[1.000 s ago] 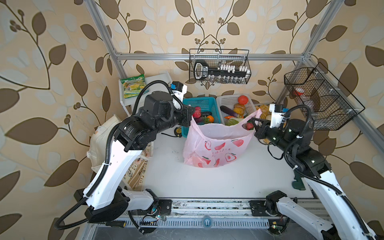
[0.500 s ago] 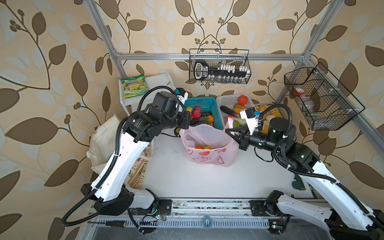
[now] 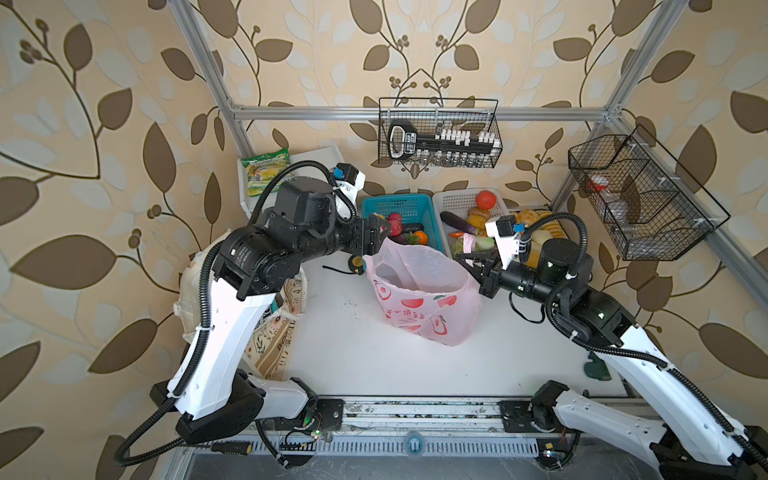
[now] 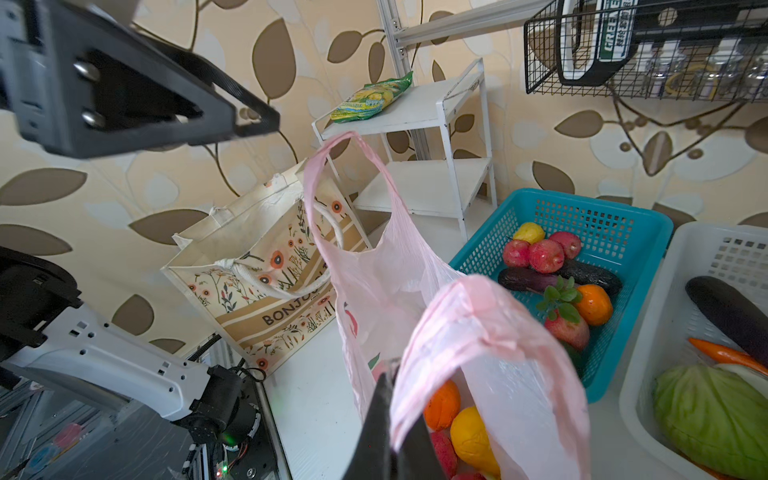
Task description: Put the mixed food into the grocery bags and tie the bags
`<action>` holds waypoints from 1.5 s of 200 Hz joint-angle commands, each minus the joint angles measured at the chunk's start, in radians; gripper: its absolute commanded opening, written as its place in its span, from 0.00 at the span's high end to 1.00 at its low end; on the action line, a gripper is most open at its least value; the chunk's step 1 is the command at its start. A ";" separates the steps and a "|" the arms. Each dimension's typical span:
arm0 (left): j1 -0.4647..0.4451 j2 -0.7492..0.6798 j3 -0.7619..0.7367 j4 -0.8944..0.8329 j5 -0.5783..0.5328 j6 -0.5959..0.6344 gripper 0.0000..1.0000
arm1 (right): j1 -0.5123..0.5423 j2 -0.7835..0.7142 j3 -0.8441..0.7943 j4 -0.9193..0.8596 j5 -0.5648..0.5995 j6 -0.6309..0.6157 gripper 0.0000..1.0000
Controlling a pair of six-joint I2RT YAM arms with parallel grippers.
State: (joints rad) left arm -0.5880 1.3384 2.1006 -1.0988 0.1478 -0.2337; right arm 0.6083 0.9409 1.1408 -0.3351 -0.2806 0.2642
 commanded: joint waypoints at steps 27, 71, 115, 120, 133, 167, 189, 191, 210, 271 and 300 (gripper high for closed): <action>-0.018 0.132 0.030 0.158 0.403 -0.109 0.24 | -0.003 -0.037 -0.045 0.060 -0.008 -0.016 1.00; -0.076 0.276 0.087 0.222 0.510 -0.183 0.23 | 0.001 -0.047 -0.059 0.079 -0.033 -0.010 1.00; -0.129 0.345 0.078 0.265 0.525 -0.204 0.29 | 0.002 -0.052 -0.061 0.076 -0.040 -0.013 1.00; -0.134 0.349 0.078 0.273 0.526 -0.209 0.30 | 0.002 -0.053 -0.063 0.077 -0.039 -0.014 1.00; -0.144 0.353 0.078 0.284 0.531 -0.208 0.32 | 0.001 -0.053 -0.065 0.074 -0.033 -0.013 1.00; -0.150 0.346 0.050 0.301 0.537 -0.214 0.42 | 0.002 -0.051 -0.072 0.074 -0.037 -0.010 1.00; -0.151 0.349 0.031 0.317 0.581 -0.218 0.49 | 0.001 -0.054 -0.074 0.076 -0.038 -0.008 1.00; -0.151 0.349 0.028 0.323 0.592 -0.221 0.50 | 0.001 -0.055 -0.074 0.076 -0.038 -0.008 1.00; -0.151 0.351 0.007 0.372 0.664 -0.248 0.61 | 0.001 -0.058 -0.077 0.075 -0.036 -0.009 1.00; -0.151 0.318 -0.025 0.415 0.644 -0.234 1.00 | 0.000 -0.106 -0.118 0.064 -0.014 -0.007 0.91; -0.147 0.282 -0.081 0.448 0.609 -0.231 1.00 | -0.001 -0.184 -0.164 0.062 0.008 -0.043 0.66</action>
State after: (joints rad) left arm -0.7338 1.7000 2.0537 -0.7216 0.7578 -0.4782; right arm 0.6083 0.8200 1.0153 -0.2710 -0.2981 0.2607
